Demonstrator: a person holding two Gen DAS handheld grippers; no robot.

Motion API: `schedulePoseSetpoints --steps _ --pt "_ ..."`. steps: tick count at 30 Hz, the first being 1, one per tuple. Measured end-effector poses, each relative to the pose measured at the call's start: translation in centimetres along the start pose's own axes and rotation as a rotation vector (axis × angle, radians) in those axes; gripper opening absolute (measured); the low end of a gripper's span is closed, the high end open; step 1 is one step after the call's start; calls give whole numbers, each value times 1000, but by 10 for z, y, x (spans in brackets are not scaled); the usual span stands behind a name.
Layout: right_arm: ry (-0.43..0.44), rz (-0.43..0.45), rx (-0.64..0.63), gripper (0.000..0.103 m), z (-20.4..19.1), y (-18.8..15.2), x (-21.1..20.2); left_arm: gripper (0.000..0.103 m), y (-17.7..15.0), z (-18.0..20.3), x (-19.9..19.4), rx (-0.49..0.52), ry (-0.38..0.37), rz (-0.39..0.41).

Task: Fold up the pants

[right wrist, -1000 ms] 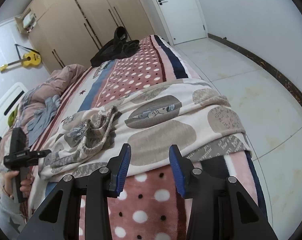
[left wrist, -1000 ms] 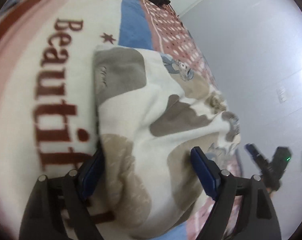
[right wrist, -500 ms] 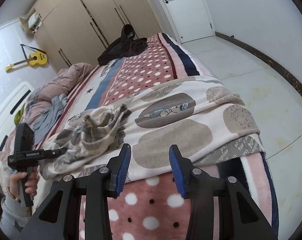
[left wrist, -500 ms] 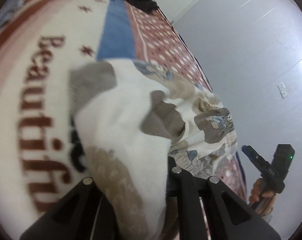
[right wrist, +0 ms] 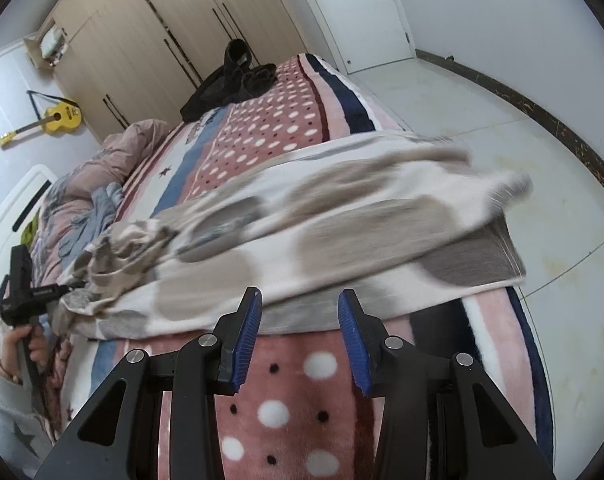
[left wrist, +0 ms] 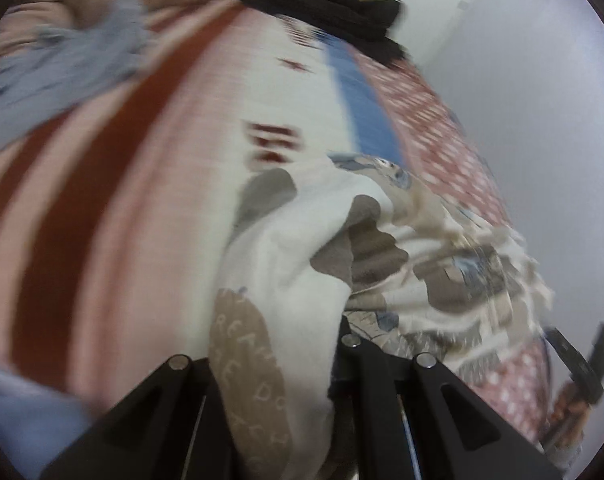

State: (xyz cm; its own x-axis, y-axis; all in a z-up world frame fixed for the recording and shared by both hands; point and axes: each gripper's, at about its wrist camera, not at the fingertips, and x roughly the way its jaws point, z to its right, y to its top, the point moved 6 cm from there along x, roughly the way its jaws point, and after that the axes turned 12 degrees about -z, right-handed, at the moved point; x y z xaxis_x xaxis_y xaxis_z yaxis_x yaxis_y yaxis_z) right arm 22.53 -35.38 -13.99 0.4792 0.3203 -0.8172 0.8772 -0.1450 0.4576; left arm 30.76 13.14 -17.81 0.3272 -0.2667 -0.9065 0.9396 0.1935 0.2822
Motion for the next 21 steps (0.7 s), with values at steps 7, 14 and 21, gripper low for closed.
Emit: schedulePoseSetpoints --steps 7,14,21 --pt "78 -19 -35 43 -31 -2 11 60 -6 -13 -9 -43 53 -30" --pt "293 -85 -205 83 -161 7 44 71 -2 18 -34 49 55 -15" --pt "347 -228 -162 86 -240 22 136 77 -4 7 -53 71 94 7"
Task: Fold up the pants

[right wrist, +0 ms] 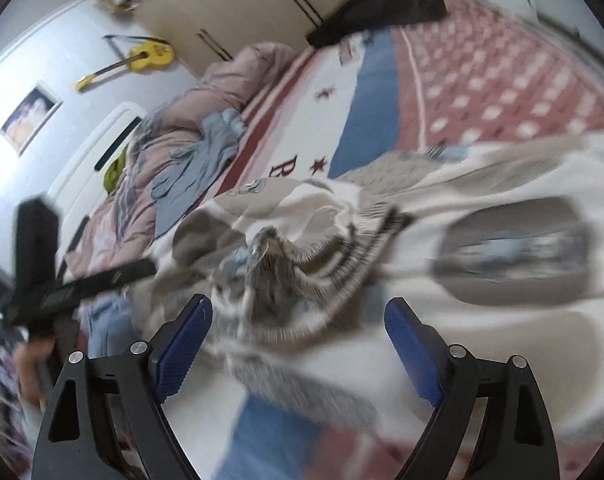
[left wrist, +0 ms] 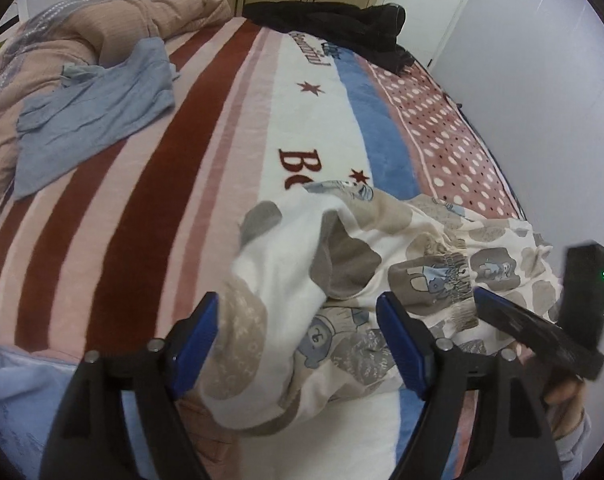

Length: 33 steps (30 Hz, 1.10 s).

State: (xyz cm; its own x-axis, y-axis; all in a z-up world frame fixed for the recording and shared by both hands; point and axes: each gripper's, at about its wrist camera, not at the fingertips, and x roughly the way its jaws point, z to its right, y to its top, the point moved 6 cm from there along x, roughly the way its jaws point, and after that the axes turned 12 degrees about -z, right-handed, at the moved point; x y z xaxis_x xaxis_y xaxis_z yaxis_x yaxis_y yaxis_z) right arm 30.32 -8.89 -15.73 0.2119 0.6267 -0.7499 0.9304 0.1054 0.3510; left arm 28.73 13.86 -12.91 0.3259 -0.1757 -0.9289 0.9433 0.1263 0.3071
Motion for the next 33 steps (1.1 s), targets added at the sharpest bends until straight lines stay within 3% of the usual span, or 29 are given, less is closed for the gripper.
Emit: schedulePoseSetpoints --steps 5,6,7,8,12,15,17,20,22,24,26,28,33 --pt "14 12 71 83 -3 23 31 79 1 -4 -16 -7 -31 45" --pt "12 14 67 64 -5 25 34 81 1 -3 -18 -6 -32 51" --pt "-5 13 57 33 -7 25 37 81 1 -2 -19 -2 -35 56" --pt "-51 8 34 19 -9 25 39 81 0 0 -19 4 -39 56" --pt "-120 62 -36 13 -11 22 14 81 -7 14 -16 49 -50 53" --pt "-141 123 -32 13 5 28 -24 81 -12 26 -10 92 -48 47" --pt "-210 136 -34 13 21 32 -41 81 -14 36 -3 118 -42 39" --pt "-303 94 -45 14 44 27 -45 81 -20 50 8 155 -39 22" --pt "-316 41 -50 25 51 18 -38 81 -22 55 12 167 -24 22" --pt "-354 47 -73 32 50 13 -40 81 -24 59 14 173 -10 33" --pt "-364 85 -100 47 43 12 -52 81 -25 61 14 177 -2 51" --pt "-366 130 -130 71 32 12 -63 82 -25 63 14 179 -3 58" --pt "-392 191 -269 71 -1 15 -55 82 -27 64 9 171 1 80"
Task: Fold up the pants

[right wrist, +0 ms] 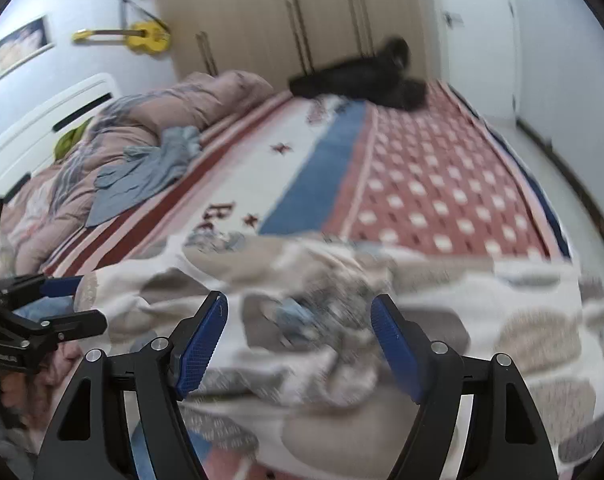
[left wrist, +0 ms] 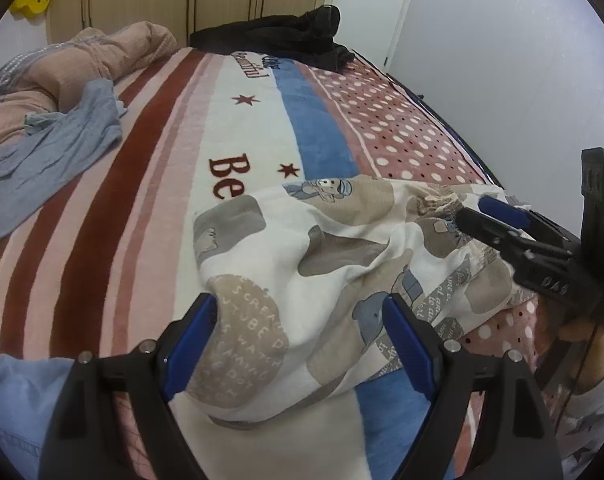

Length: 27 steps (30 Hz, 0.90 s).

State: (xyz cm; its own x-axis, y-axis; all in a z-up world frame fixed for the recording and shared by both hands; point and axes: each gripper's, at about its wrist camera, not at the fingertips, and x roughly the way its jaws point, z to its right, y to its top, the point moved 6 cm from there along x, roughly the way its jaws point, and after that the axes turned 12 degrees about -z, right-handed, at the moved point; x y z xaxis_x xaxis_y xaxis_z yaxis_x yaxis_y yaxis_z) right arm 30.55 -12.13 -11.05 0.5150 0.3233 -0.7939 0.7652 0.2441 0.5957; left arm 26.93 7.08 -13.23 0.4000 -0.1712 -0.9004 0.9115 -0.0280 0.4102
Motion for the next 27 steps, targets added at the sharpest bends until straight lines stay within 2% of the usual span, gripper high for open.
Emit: schedulePoseSetpoints --steps 2,5,7,8,10,13,17,21,23,27 --pt "14 19 -26 69 -10 4 6 82 -1 -1 -3 -4 2 14" --pt "47 -29 -42 65 -19 12 30 83 -2 -3 -5 -13 -1 23" --pt "33 -93 -59 51 -19 13 45 83 -4 -5 -5 -19 -8 24" --pt "30 -124 -63 49 -18 10 50 83 -5 -7 -5 -22 -11 23" --pt "40 -176 -76 47 -15 -2 52 83 -8 -9 -5 -25 -15 23" --pt "43 -192 -122 47 -14 -29 39 83 -10 -13 -4 -29 -23 20" --pt "69 -245 -117 47 -5 -66 29 83 -15 -13 2 -32 -24 8" --pt "49 -236 -143 47 -1 -81 19 83 -19 -13 5 -38 -34 -2" --pt "58 -230 -135 48 -3 -76 11 83 -20 -12 5 -35 -30 -2" --pt "72 -146 -97 50 7 -61 -21 83 -21 -11 0 -40 -34 14"
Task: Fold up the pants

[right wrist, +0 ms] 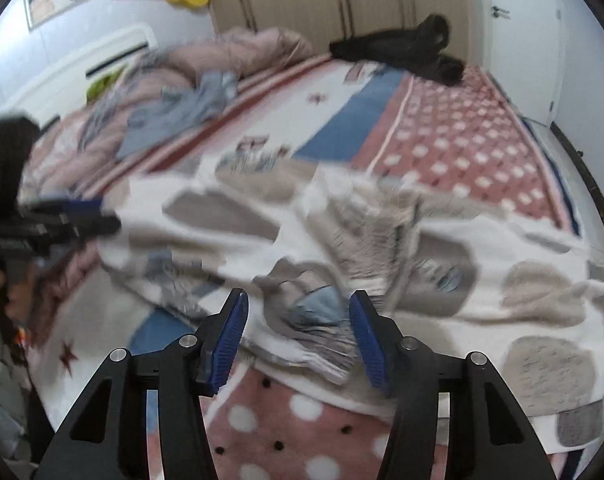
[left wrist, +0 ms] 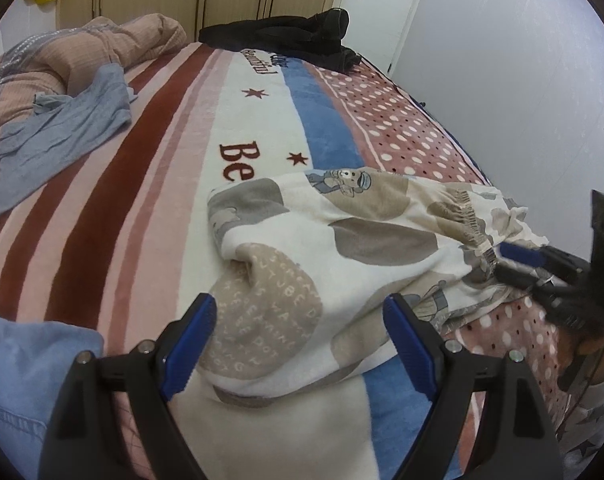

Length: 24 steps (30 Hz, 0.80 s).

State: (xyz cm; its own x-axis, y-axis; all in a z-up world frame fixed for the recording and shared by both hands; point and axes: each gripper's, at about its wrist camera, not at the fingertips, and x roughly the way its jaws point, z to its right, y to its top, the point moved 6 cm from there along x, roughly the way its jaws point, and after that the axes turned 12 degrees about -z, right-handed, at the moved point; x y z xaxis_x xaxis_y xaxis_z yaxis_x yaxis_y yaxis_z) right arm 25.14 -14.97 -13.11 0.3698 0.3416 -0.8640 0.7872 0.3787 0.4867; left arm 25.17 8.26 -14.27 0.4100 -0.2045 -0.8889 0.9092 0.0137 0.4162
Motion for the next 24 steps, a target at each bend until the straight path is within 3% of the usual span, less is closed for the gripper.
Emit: schedulePoseSetpoints --steps 2,4,8,12,14,19,23,24 --pt "-4 27 63 55 18 -5 -16 83 0 1 -2 -3 -2 7" --pt "11 44 184 67 48 -24 -33 86 -1 2 -4 -4 -4 21" --pt "31 37 438 78 110 -88 -54 87 -1 8 -3 -11 -18 31" --pt "175 88 647 79 148 -140 -55 87 -1 14 -2 -17 -32 37" --pt "231 141 693 79 158 -142 -54 87 0 16 -1 -24 -34 33" --pt "212 248 868 87 189 -116 -43 87 1 16 -5 -27 -33 41" --pt "76 308 930 85 214 -93 -41 87 1 9 -6 -43 -24 45" --pt "33 311 938 79 220 -87 -40 87 2 7 -7 -50 -24 47"
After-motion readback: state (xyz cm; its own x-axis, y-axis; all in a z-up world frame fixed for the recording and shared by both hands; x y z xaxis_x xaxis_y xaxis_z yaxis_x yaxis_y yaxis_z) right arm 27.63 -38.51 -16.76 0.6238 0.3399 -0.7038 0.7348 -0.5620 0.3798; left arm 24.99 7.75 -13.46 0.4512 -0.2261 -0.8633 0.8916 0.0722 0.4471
